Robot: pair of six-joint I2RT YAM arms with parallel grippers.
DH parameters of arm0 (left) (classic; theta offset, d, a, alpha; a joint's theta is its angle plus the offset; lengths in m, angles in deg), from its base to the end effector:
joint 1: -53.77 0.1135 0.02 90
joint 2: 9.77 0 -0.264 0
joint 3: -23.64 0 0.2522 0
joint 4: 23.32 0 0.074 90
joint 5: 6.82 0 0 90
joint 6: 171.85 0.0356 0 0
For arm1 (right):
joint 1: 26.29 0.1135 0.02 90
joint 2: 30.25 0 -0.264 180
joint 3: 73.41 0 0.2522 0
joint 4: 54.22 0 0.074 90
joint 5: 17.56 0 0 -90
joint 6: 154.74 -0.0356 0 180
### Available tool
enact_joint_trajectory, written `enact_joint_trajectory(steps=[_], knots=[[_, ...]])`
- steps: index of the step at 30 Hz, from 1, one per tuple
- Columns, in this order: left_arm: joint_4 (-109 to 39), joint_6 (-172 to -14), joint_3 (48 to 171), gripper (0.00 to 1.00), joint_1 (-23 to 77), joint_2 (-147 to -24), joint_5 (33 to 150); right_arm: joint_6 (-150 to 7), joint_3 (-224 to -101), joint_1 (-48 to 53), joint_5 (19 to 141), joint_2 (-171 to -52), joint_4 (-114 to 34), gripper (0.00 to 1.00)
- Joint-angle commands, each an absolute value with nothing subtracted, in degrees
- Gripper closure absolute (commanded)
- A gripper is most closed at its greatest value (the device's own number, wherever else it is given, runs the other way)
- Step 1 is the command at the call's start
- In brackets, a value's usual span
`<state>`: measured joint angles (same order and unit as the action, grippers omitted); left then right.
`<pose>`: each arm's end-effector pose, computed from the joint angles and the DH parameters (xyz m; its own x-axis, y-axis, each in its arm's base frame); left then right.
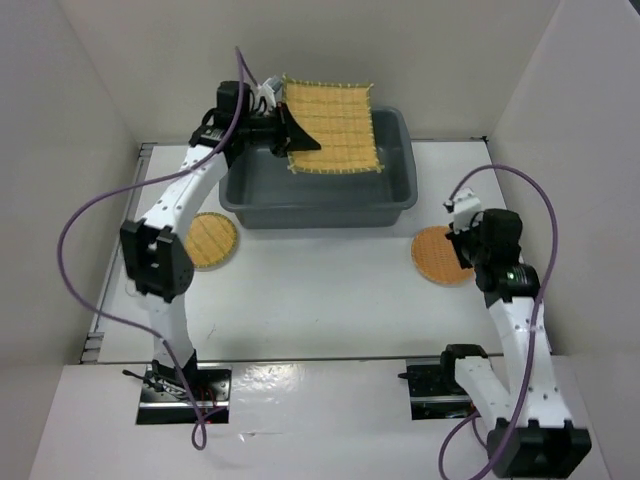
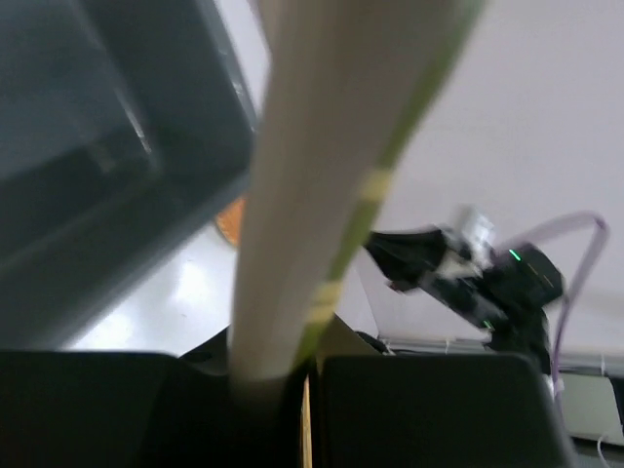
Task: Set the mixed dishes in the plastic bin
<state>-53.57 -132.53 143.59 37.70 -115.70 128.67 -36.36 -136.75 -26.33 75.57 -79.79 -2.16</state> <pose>0.4082 -0.1440 0.4008 -0.8293 -0.3255 -0.4542 0.3321 0.3666 -0.8691 0.1796 0.0018 0.3067 -0.5248 -0.4742 -0.7069 -0.3314 0.8787 -0.3435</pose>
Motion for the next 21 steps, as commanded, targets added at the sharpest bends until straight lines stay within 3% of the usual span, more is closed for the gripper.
enact_joint_trajectory(steps=[1, 6, 8, 12, 21], knots=[[-61.76, -129.67, 159.93, 0.90, 37.95, -129.05, 130.55, -35.65, -134.73, -31.38, 77.54, -71.85, -4.42, 1.00], [-77.83, -124.04, 184.02, 0.94, 37.34, -149.73, 130.82, -35.65, -130.86, -33.41, 75.70, -58.84, -8.29, 1.00], [-79.96, -124.56, 190.30, 0.94, 37.34, -154.41, 131.34, -36.17, -130.85, -33.41, 75.69, -58.82, -9.00, 1.00], [-87.17, -128.24, 214.16, 0.91, 36.81, -171.86, 131.34, -36.17, -130.85, -33.41, 75.16, -64.17, -8.38, 1.00], [-82.08, -133.44, 217.13, 0.89, 36.90, -180.36, 134.15, -36.70, -130.85, -32.88, 74.02, -66.38, -8.91, 0.99]])
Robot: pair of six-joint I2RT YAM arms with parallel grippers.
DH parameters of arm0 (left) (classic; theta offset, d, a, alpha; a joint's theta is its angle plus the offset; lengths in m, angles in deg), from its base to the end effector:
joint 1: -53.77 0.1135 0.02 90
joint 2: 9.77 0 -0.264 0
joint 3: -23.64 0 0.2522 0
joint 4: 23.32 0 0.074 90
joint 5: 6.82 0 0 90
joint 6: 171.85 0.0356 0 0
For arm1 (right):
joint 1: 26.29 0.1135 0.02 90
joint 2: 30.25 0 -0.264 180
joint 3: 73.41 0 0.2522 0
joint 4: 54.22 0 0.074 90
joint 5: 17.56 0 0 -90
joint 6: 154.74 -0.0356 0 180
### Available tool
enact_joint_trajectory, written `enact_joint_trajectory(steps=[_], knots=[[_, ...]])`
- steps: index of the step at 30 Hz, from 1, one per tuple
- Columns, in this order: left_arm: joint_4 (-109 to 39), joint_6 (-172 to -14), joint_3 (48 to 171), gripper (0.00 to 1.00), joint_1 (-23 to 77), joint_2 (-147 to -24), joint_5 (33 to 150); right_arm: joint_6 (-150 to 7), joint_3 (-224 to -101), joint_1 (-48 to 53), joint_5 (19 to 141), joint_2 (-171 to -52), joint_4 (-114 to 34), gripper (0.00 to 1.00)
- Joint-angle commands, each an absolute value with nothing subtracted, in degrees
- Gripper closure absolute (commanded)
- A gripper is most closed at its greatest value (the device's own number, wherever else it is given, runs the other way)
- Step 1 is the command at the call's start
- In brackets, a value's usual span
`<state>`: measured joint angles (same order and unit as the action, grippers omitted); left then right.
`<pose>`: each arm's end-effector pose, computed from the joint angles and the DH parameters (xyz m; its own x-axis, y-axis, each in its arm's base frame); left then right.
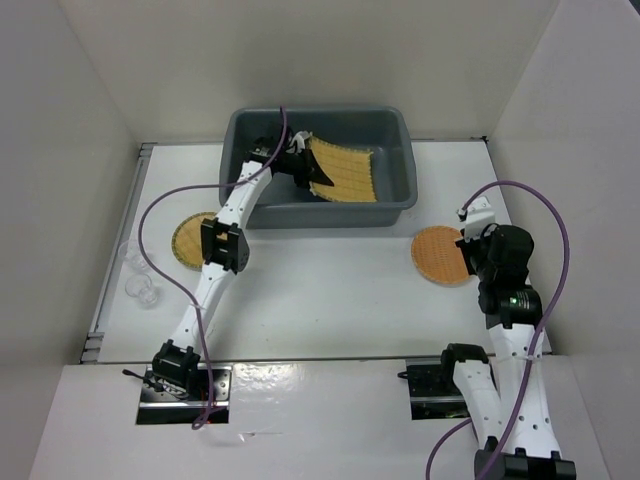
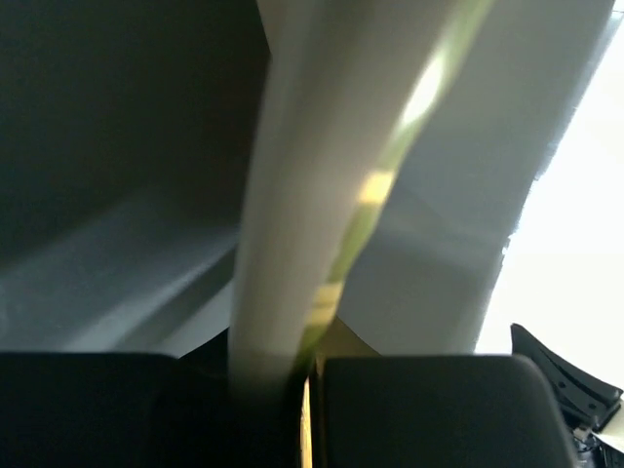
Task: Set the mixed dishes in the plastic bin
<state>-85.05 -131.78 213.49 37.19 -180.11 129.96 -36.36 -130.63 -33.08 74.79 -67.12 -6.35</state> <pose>0.5589 -0.1935 0.1759 -0.9599 -0.2610 -0.1020 -0.0341 0.4701 -0.8820 0.1416 -0.0154 0.3090 -0.4427 -0.4256 -0.7893 -0.1459 0.9027 -0.4049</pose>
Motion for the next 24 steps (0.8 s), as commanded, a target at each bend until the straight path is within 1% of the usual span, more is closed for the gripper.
enact_joint_trajectory(steps=[1, 3, 4, 5, 8, 12, 13, 15, 19, 21, 23, 24], knots=[[-82.08, -133.44, 217.13, 0.87, 36.90, -181.06, 134.15, -36.70, -130.85, -32.88, 74.02, -66.38, -8.91, 0.99], [-82.08, -133.44, 217.13, 0.83, 36.28, -181.67, 133.45, -36.70, -130.85, -32.88, 73.50, -66.38, -8.91, 0.99], [-82.08, -133.44, 217.13, 0.79, 36.28, -181.68, 133.45, -36.70, -130.85, -32.88, 73.49, -66.38, -8.91, 0.99], [-82.08, -133.44, 217.13, 0.73, 36.28, -181.68, 133.45, -36.70, -130.85, -32.88, 73.49, -66.38, -8.91, 0.98], [-82.08, -132.83, 217.13, 0.67, 36.28, -182.21, 132.92, -36.70, -130.85, -32.88, 73.49, -66.38, -8.91, 0.97], [-84.26, -130.90, 217.13, 0.46, 36.28, -182.73, 131.70, -36.70, -130.85, -32.88, 73.49, -66.90, -8.91, 0.97], [-84.28, -130.37, 217.13, 0.00, 36.28, -182.21, 131.17, -36.70, -130.85, -32.88, 73.49, -66.90, -8.91, 0.95], [-84.80, -130.37, 217.13, 0.00, 36.28, -181.51, 130.47, -36.70, -130.85, -32.88, 72.97, -66.90, -9.43, 0.95], [-88.14, -129.23, 217.13, 0.00, 36.81, -177.64, 125.20, -36.70, -130.85, -32.88, 72.97, -67.43, -9.43, 0.93], [-91.82, -129.22, 217.13, 0.00, 38.03, -175.89, 122.92, -37.23, -130.85, -32.88, 72.97, -67.43, -9.43, 0.89], [-96.29, -128.52, 217.13, 0.00, 38.04, -175.10, 119.14, -37.23, -130.85, -32.88, 72.97, -67.43, -9.43, 0.88], [-98.32, -127.82, 217.13, 0.00, 38.04, -174.04, 117.12, -37.23, -130.85, -32.88, 72.44, -67.43, -9.43, 0.85]])
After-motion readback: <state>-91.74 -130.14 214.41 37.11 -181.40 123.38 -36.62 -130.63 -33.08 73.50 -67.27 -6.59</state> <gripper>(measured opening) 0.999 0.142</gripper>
